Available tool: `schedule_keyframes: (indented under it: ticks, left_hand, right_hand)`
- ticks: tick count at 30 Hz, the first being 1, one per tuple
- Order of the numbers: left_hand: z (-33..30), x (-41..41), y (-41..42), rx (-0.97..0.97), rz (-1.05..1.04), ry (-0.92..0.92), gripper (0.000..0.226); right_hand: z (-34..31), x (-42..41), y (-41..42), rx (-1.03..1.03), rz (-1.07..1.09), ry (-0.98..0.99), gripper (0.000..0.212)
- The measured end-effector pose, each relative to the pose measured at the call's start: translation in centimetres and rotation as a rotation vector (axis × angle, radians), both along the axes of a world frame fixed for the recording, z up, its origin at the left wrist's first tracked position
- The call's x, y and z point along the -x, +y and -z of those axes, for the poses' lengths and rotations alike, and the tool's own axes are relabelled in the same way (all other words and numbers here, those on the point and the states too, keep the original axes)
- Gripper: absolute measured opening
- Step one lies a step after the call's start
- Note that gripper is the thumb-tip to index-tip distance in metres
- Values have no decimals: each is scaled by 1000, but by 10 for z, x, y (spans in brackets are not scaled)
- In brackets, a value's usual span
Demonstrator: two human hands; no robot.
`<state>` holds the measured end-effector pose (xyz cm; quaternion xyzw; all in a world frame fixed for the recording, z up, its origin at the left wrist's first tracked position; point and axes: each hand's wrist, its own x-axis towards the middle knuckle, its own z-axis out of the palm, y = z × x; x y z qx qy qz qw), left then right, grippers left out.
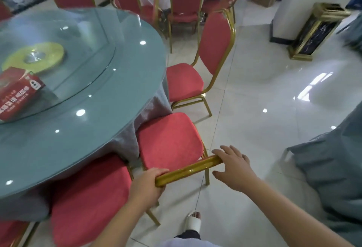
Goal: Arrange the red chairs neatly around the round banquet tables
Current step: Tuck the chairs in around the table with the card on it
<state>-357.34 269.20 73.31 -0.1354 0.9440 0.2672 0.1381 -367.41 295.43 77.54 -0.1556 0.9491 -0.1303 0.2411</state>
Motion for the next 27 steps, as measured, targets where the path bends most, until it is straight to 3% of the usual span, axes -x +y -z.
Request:
schedule_keyframes:
  ticks: [6, 9, 16, 23, 27]
  left_hand:
    - [5, 47, 14, 2, -97, 105, 41]
    - [8, 79, 20, -47, -140, 158, 41]
    - [16, 168, 37, 59, -202, 137, 45]
    - [2, 232, 60, 55, -395, 70, 29]
    - [-6, 253, 61, 94, -534, 13, 35]
  right_hand:
    - [21, 71, 11, 88, 18, 39, 41]
    - [21, 117, 7, 23, -13, 25, 35]
    - [25, 227, 13, -3, -107, 4, 36]
    - [28, 312, 12, 21, -205, -42, 30]
    - [27, 336, -2, 9, -221, -55, 37]
